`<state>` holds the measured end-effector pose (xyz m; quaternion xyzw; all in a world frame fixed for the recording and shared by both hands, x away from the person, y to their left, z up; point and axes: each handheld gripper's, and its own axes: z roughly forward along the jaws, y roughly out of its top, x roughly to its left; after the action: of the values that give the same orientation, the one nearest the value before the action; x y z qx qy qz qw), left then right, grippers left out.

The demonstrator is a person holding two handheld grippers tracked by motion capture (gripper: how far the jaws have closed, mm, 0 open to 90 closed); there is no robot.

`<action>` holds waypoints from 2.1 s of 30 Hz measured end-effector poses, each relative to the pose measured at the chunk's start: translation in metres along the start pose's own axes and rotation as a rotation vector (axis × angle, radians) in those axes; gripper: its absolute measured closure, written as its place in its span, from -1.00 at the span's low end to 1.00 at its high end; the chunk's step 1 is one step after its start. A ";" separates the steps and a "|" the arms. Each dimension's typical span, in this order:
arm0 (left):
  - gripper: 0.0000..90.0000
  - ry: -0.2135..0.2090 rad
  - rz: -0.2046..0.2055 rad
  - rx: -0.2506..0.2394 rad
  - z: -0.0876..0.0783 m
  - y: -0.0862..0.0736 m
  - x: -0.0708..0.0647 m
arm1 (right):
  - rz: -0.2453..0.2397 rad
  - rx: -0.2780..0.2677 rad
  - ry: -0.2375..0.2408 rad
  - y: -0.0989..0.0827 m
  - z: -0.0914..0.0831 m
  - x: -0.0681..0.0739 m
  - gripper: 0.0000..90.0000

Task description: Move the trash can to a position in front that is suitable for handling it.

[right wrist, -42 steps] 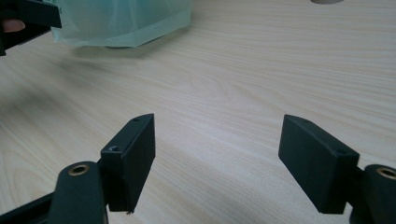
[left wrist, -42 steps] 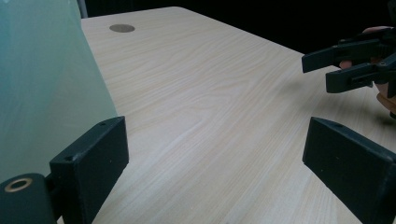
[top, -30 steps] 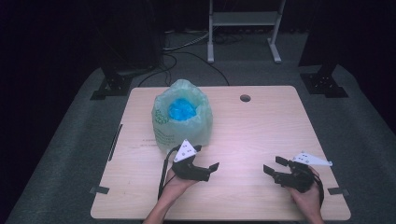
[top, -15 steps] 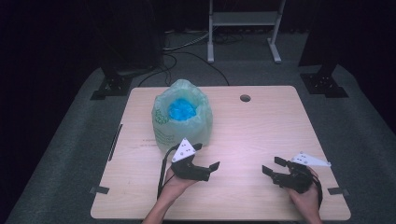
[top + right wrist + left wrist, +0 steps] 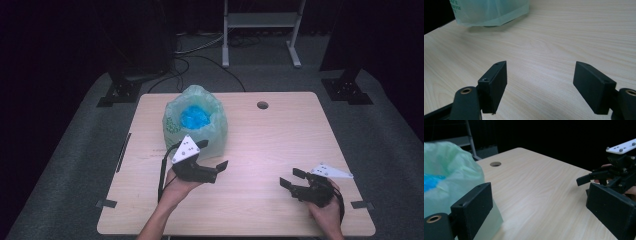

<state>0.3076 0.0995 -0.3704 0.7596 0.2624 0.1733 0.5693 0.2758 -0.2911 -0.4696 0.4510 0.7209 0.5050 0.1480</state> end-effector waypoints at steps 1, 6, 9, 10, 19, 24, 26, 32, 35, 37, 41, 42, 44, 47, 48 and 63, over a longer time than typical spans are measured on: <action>-0.87 0.002 0.001 -0.006 -0.001 0.004 0.002 | -0.001 0.000 0.000 0.000 0.000 0.000 -0.41; -0.87 0.024 0.003 -0.038 -0.003 0.016 0.010 | -0.005 -0.002 -0.010 0.000 -0.001 0.001 -0.41; -0.87 0.046 0.000 -0.052 -0.004 0.023 0.018 | -0.010 -0.001 -0.012 0.000 -0.002 0.001 -0.41; -0.87 0.057 -0.006 -0.057 -0.004 0.025 0.021 | -0.012 -0.002 -0.012 0.000 -0.002 0.001 -0.41; -0.87 0.185 -0.027 -0.060 -0.012 0.035 0.052 | -0.024 -0.004 -0.024 0.000 -0.003 0.002 -0.41; -0.87 0.234 -0.054 -0.065 -0.012 0.039 0.067 | -0.023 -0.005 -0.020 0.000 -0.003 0.003 -0.41; -0.87 0.244 -0.058 -0.056 -0.012 0.039 0.072 | -0.029 -0.005 -0.021 0.000 -0.002 0.003 -0.41; -0.87 0.284 -0.083 -0.037 -0.011 0.035 0.085 | -0.027 -0.009 -0.026 0.000 -0.003 0.002 -0.41; -0.87 0.330 -0.103 -0.017 -0.011 0.034 0.093 | -0.026 -0.005 -0.025 0.000 -0.003 0.003 -0.41; -0.87 0.353 -0.130 -0.004 -0.011 0.033 0.098 | -0.032 -0.003 -0.024 0.000 -0.002 0.003 -0.41; -0.87 0.385 -0.157 0.008 -0.010 0.030 0.107 | -0.032 0.000 -0.020 0.000 -0.001 0.005 -0.41; -0.87 0.392 -0.167 0.012 -0.010 0.029 0.109 | -0.031 0.002 -0.020 0.000 -0.001 0.005 -0.41; -0.87 0.414 -0.194 0.022 -0.009 0.026 0.113 | -0.036 0.001 -0.023 0.000 0.000 0.005 -0.41; -0.87 0.431 -0.230 0.029 -0.008 0.021 0.119 | -0.035 -0.003 -0.025 0.000 -0.001 0.004 -0.41; -0.87 0.433 -0.238 0.032 -0.007 0.020 0.120 | -0.031 -0.002 -0.026 0.000 -0.002 0.004 -0.41; -0.52 0.415 -0.315 0.097 -0.007 0.005 0.137 | -0.033 0.003 -0.024 0.000 0.000 0.005 -0.41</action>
<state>0.4142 0.1860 -0.3686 0.6839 0.4968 0.2218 0.4861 0.2732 -0.2873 -0.4687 0.4452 0.7273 0.4959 0.1643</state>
